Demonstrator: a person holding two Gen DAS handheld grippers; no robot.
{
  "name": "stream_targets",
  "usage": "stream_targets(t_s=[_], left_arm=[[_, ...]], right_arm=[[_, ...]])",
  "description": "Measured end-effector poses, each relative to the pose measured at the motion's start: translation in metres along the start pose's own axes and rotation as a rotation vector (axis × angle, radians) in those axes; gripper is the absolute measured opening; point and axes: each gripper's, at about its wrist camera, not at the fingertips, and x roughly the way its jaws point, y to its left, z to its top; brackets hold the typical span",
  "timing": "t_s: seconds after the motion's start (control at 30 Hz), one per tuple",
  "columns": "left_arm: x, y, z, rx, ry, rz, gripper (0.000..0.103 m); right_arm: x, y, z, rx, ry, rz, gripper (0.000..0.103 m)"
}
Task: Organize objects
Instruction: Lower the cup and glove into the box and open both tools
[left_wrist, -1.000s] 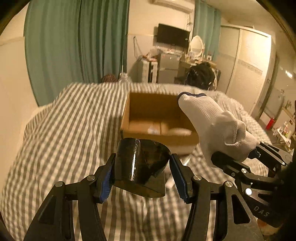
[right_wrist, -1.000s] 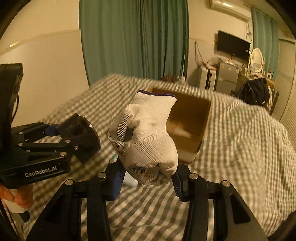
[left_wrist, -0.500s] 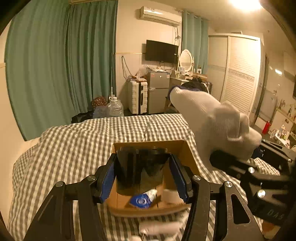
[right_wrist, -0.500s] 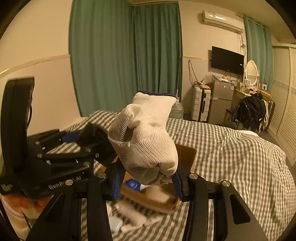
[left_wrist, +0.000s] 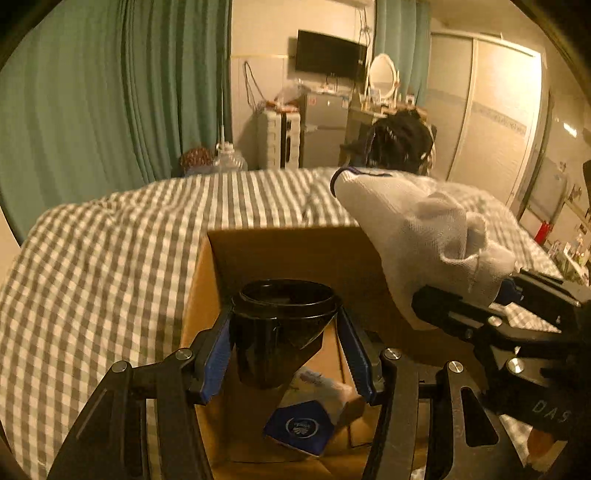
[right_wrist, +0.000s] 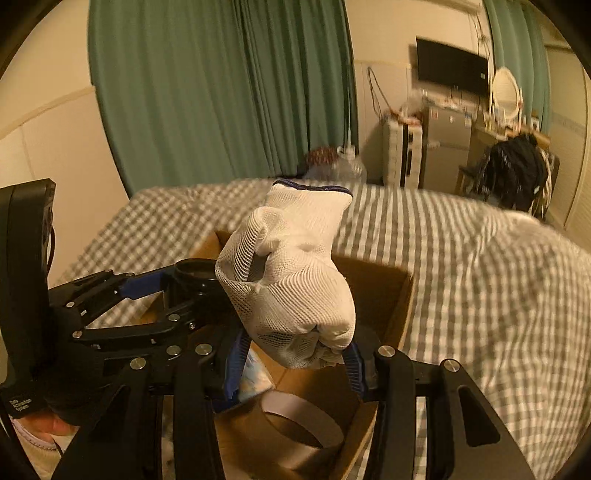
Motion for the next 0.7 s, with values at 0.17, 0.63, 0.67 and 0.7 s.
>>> stream_targets(t_s=[0.17, 0.63, 0.67, 0.7], left_arm=[[0.001, -0.003, -0.003, 0.019, 0.003, 0.009, 0.057], [-0.086, 0.001, -0.009, -0.026, -0.092, 0.006, 0.094], [-0.100, -0.001, -0.008, -0.033, -0.111, 0.013, 0.096], [-0.107, -0.001, -0.008, -0.036, -0.122, 0.018, 0.097]], right_arm=[[0.010, -0.007, -0.009, 0.012, 0.018, 0.011, 0.048], [-0.075, -0.008, -0.017, 0.066, -0.121, -0.054, 0.075], [-0.083, -0.006, -0.018, 0.064, -0.125, -0.052, 0.075], [-0.094, -0.002, -0.020, 0.057, -0.129, -0.052, 0.075]])
